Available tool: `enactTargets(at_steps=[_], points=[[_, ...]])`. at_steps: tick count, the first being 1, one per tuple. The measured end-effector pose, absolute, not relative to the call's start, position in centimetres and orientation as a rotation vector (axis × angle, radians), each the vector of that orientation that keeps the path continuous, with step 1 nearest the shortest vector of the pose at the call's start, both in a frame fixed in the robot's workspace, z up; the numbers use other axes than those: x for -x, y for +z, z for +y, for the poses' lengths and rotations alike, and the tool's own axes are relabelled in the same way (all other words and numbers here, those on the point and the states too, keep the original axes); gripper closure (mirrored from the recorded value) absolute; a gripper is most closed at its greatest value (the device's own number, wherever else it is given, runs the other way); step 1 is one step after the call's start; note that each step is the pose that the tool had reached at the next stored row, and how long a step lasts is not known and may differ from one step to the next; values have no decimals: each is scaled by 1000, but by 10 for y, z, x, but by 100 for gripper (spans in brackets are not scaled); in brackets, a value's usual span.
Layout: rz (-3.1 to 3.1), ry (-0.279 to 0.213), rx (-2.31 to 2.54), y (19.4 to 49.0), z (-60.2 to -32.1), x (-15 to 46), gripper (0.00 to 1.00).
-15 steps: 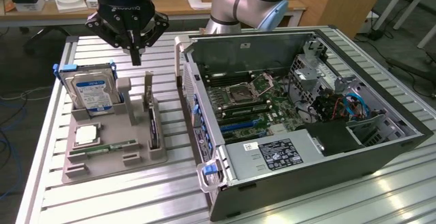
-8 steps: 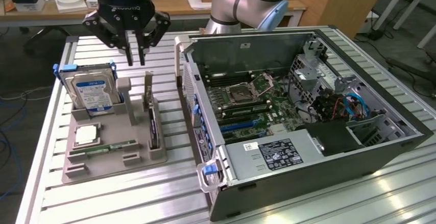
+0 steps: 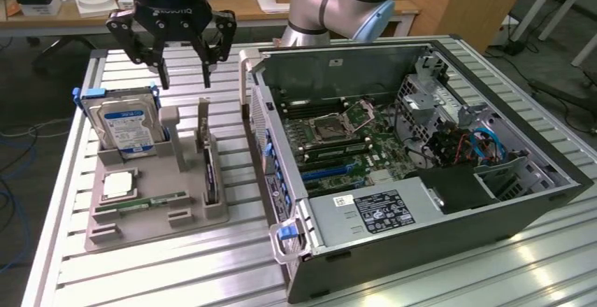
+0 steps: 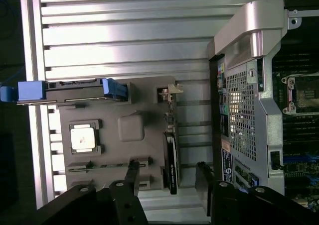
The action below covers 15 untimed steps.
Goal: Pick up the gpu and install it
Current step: 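Pick up the gpu and move the gpu toward the slot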
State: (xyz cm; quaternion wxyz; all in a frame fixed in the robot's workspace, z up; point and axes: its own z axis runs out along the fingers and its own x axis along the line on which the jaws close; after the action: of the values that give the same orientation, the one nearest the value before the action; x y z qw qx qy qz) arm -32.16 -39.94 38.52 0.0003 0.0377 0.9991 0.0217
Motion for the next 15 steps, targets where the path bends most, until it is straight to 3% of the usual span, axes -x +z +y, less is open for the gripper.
enactTargets(at_steps=[1, 15], points=[[3138, 68, -116, 385, -400, 322, 41], [3142, 68, 33, 369, -410, 322, 41]])
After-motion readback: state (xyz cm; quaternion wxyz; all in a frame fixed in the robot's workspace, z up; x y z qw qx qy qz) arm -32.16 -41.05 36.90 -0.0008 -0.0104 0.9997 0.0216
